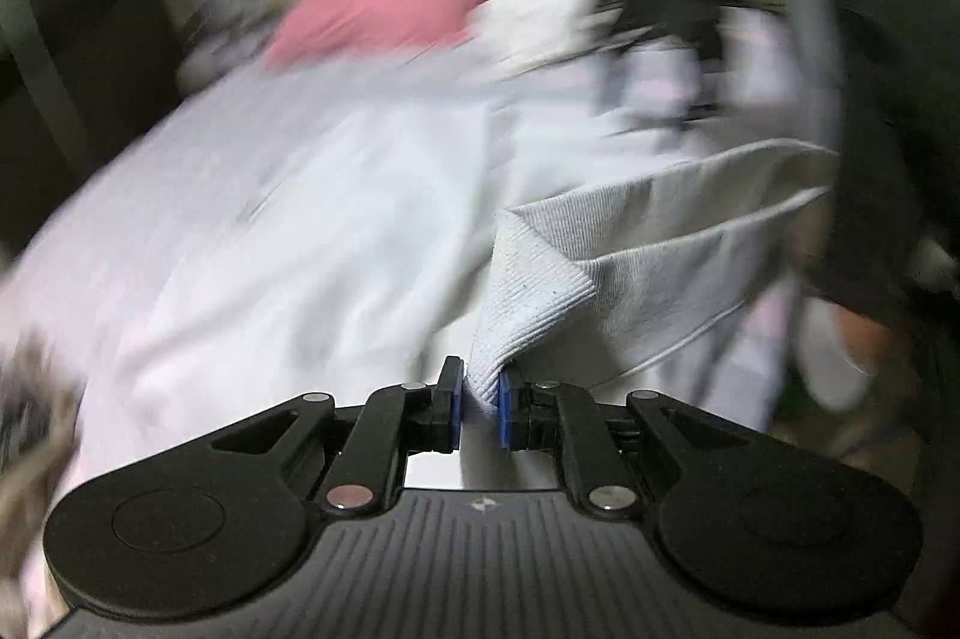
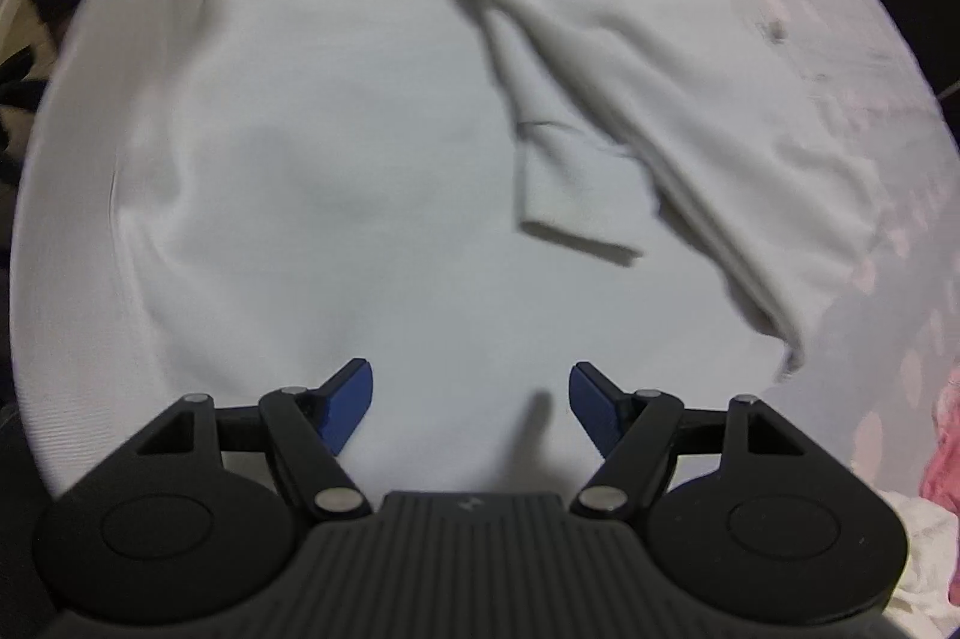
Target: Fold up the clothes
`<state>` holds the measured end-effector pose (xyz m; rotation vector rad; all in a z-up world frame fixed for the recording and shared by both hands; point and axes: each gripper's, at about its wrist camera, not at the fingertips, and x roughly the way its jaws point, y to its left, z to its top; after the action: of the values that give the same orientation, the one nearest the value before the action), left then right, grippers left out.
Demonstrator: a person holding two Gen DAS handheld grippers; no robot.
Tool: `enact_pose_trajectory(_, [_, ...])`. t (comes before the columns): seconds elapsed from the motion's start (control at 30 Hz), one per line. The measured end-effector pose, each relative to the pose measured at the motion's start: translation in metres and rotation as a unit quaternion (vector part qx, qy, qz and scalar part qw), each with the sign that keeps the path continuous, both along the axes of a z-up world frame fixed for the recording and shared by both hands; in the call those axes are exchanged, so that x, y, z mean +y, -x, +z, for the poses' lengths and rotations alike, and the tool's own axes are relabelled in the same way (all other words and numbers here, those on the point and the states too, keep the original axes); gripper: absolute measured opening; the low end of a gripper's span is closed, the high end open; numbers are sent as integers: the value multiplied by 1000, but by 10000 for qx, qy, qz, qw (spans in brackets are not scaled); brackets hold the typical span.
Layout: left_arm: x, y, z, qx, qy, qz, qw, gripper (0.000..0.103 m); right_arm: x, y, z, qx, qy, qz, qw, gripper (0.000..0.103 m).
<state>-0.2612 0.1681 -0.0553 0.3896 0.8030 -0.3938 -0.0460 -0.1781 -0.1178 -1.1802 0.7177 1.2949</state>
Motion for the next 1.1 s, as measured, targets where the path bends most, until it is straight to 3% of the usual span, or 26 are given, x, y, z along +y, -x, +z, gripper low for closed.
enact_pose_trajectory(0.07, [12,-21,-19,753,12,660,9950,10,-1,-7,6,-77,-118,-176,9997,75])
enact_pose_trajectory(0.17, [15,-35,-54,1598,-78,1114,9808,10,-3,-15,12,-151,-232,-400,9988,75])
enact_pose_trajectory(0.27, [6,-40,-66,1698,-239,1171,9782,10,-3,-18,21,-115,-391,-579,9975,75])
enact_pose_trajectory(0.4, [14,-45,-63,1754,-136,1278,9761,10,-1,-6,35,501,-631,-610,9949,75])
enact_pose_trajectory(0.53, [29,-51,-67,1947,227,1520,9687,11,4,29,33,848,-448,-98,9953,75])
enact_pose_trajectory(0.7, [25,-43,-73,2029,153,1497,9676,11,9,73,42,1052,-508,300,9927,80])
enact_pose_trajectory(0.8, [21,-43,-72,2030,68,1474,9680,11,7,107,31,787,-161,887,9928,82])
enact_pose_trajectory(0.87, [21,-43,-72,2035,68,1483,9678,11,3,125,9,269,379,1318,9902,82])
enact_pose_trajectory(0.97, [24,-39,-70,2054,87,1524,9667,11,-10,134,-20,-479,1144,1867,9746,80])
enact_pose_trajectory(1.03, [25,-37,-69,2055,120,1546,9663,11,-13,117,-16,-518,1223,1669,9770,47])
enact_pose_trajectory(1.07, [26,-36,-66,2045,141,1548,9665,11,-10,103,-7,-311,1104,1323,9846,15])
enact_pose_trajectory(1.1, [27,-35,-64,2035,161,1549,9666,11,-7,88,4,-96,885,955,9914,9])
